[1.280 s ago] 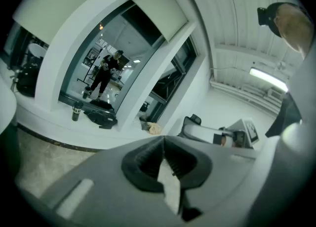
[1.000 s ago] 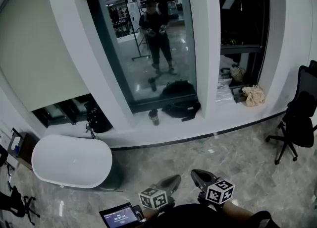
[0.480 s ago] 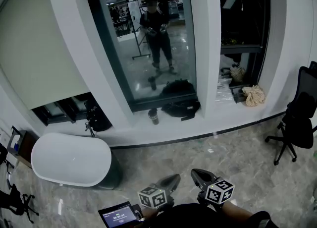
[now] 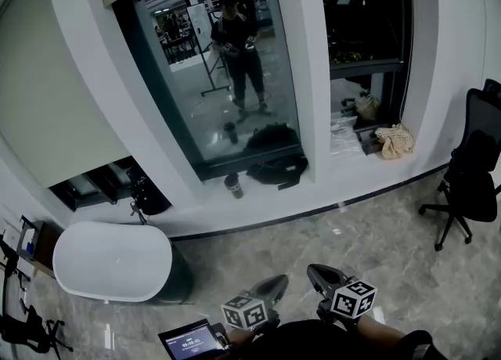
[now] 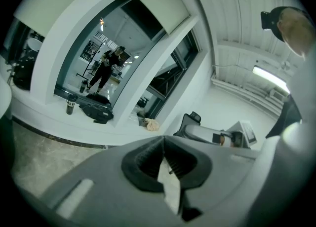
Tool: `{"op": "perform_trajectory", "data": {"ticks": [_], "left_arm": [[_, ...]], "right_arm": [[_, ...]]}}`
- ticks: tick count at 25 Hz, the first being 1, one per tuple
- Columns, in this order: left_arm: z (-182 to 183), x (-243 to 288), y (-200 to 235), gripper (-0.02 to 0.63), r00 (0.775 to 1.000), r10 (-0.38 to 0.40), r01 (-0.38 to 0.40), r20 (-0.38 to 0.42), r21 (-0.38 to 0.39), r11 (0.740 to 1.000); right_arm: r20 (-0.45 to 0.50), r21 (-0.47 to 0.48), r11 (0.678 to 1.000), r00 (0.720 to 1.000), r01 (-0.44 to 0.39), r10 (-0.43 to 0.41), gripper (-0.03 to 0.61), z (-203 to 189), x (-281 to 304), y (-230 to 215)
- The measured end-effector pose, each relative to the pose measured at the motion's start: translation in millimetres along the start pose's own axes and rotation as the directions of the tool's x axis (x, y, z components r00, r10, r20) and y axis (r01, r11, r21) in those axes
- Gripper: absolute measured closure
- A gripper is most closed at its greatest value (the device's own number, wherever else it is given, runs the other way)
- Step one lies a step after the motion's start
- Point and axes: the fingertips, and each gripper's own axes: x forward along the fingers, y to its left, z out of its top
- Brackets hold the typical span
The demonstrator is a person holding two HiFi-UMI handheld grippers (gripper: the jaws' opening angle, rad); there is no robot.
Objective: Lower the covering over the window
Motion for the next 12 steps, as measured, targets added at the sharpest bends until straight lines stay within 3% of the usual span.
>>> {"op": "perform_trajectory", "data": {"ticks": [6,9,12], "left_arm": [[-14,67,-29,0.614,0.998,-0.05,0.05,-0.032,-0.013,0.999],[-27,93,-46,0.614,0.992,-0.098,0.097,-0.076,-0.016,0.995],[-17,111,-44,0.614,0.99,-0.118,0.117,-0.076,-0.019,0.993]], "right_arm": [[0.021,0.005,0.998,0.998,0.061,-0.061,0.571,28,-38,-57],[0.044,0.039,0.995,0.994,0.096,-0.098,0.571,37,-57,-85],[0.068,0.088,0.991,0.991,0.105,-0.111,0.571,49,-56,-109]]}}
